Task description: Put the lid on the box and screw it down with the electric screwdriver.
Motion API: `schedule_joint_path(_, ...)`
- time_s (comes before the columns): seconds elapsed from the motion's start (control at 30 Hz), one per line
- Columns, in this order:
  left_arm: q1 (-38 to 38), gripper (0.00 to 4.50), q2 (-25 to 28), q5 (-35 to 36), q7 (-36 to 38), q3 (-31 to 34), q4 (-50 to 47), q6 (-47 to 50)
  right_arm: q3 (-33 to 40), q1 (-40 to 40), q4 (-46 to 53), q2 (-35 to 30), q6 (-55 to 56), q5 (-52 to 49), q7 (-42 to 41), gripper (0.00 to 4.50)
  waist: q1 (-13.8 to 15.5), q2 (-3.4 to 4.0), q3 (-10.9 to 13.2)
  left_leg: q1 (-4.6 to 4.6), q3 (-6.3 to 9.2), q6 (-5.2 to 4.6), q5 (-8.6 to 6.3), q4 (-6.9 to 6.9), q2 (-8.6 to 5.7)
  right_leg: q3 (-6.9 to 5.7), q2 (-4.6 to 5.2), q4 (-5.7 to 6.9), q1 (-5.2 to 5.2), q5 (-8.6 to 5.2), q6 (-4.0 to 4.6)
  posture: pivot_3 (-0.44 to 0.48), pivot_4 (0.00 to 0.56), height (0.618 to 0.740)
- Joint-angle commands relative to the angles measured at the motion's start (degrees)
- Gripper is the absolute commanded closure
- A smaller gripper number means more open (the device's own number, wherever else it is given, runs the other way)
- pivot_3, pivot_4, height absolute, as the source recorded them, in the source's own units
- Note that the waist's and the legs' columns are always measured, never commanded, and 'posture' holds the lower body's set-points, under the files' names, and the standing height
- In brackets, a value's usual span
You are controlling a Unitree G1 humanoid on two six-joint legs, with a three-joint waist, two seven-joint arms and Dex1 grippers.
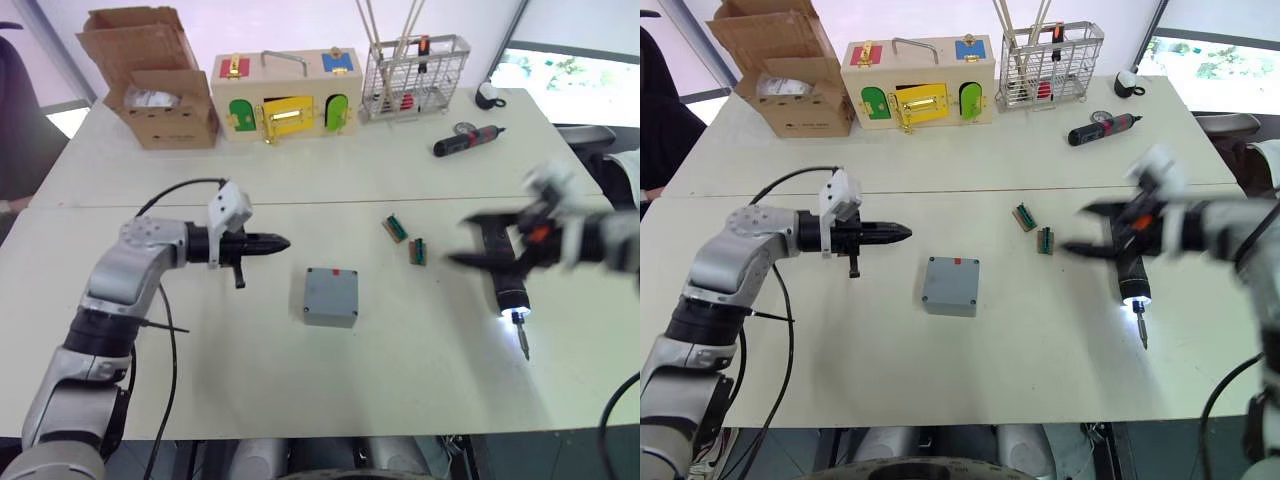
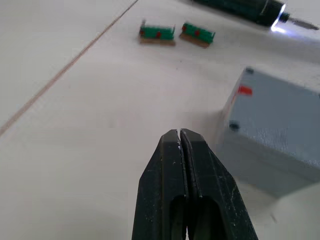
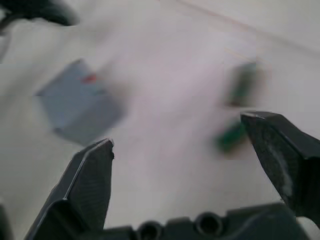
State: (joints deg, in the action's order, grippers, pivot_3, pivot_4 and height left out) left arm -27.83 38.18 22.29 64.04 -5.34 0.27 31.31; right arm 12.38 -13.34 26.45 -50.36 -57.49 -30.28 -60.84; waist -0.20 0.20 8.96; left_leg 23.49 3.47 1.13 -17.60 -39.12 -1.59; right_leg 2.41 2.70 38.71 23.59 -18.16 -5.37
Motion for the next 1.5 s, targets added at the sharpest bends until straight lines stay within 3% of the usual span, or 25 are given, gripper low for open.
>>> schedule_joint_path(0.03, 4.7, 4.5, 0.8, 2.7, -2.7, 2.3, -7.5, 4.6, 0.1, 5.6, 10.6, 3.3, 1.5, -1.3, 6.2, 0.01, 0.2, 0.0, 0.0, -0.01, -0.03, 0.0, 0.0, -0.06, -0.05, 0.04, 0.06, 0.09, 0.01, 0.0, 0.0, 0.0, 0.15, 0.74)
schedule_joint_path(0.3, 12.1, 4.5, 1.6, 3.3, -7.0, 0.7, -17.4, 9.8, -9.2, 7.6, 14.2, 12.5, 0.2, -4.1, 15.3, 0.01, 0.9, -0.13, 0.0, -0.46, 0.01, 0.03, 0.02, -0.11, -0.08, 0.06, 0.09, -0.09, -0.46, 0.02, -0.01, 0.0, 0.15, 0.74)
schedule_joint_path(0.6, 10.8, 4.5, -0.5, -1.9, -9.1, -6.4, -17.2, 5.1, -17.4, 6.1, 11.8, 11.5, 0.0, -2.5, 18.0, 0.01, 0.9, -0.13, 0.0, -0.43, 0.0, 0.03, 0.02, -0.04, -0.09, 0.05, 0.07, -0.15, -0.42, 0.02, -0.01, 0.0, 0.15, 0.74)
schedule_joint_path(1.13, 0.6, 4.5, -9.3, -8.1, -7.1, -11.7, -2.1, -6.2, -17.7, 6.5, 16.5, 14.3, -5.6, -9.7, 22.1, 0.01, 0.9, -0.15, 0.0, -0.4, 0.02, 0.02, 0.02, -0.05, -0.08, 0.01, 0.02, -0.17, -0.4, 0.02, -0.01, 0.0, 0.15, 0.74)
schedule_joint_path(1.33, 0.8, 4.5, -7.3, -10.9, -7.4, -10.1, 0.8, -8.8, -13.2, 4.9, 14.1, 9.8, -4.1, -8.7, 22.5, 0.01, 0.7, -0.15, 0.0, -0.4, 0.02, 0.02, 0.02, -0.04, -0.09, 0.01, 0.01, -0.17, -0.38, 0.02, -0.01, 0.0, 0.15, 0.74)
schedule_joint_path(1.5, 6.9, 4.5, -1.4, -7.2, -3.9, -8.5, -8.0, -3.7, -15.6, 2.7, 8.1, 3.6, 2.2, -3.3, 18.9, 0.01, 0.4, -0.15, 0.0, -0.4, 0.02, 0.01, 0.01, 0.01, -0.06, 0.02, -0.01, -0.17, -0.35, 0.02, -0.01, 0.0, 0.15, 0.74)
